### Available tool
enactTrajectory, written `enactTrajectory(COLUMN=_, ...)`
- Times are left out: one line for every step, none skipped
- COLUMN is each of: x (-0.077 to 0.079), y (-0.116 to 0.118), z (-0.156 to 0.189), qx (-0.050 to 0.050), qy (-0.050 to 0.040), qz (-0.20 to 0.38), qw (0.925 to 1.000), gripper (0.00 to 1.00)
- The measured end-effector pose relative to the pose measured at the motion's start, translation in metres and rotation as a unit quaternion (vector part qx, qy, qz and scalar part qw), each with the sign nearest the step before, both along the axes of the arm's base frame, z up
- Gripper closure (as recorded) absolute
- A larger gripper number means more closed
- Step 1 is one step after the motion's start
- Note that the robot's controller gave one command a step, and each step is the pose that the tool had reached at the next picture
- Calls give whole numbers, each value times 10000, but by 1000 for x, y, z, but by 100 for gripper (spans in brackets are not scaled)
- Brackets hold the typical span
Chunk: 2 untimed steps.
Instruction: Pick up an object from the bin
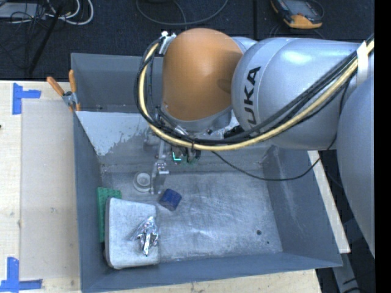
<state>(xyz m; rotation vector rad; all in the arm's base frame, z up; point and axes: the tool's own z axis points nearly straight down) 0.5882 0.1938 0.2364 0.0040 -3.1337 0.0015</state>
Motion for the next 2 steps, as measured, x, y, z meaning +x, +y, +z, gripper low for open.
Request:
enactTrajectory(x=-44, y=-42, z=-156, qx=-3, qy=7, qz=967, qw=9953, gripper=0)
enactTrajectory(x=-95, y=-5, z=-153, qx=-6, qy=-245, qz=726, qw=9971, gripper=0)
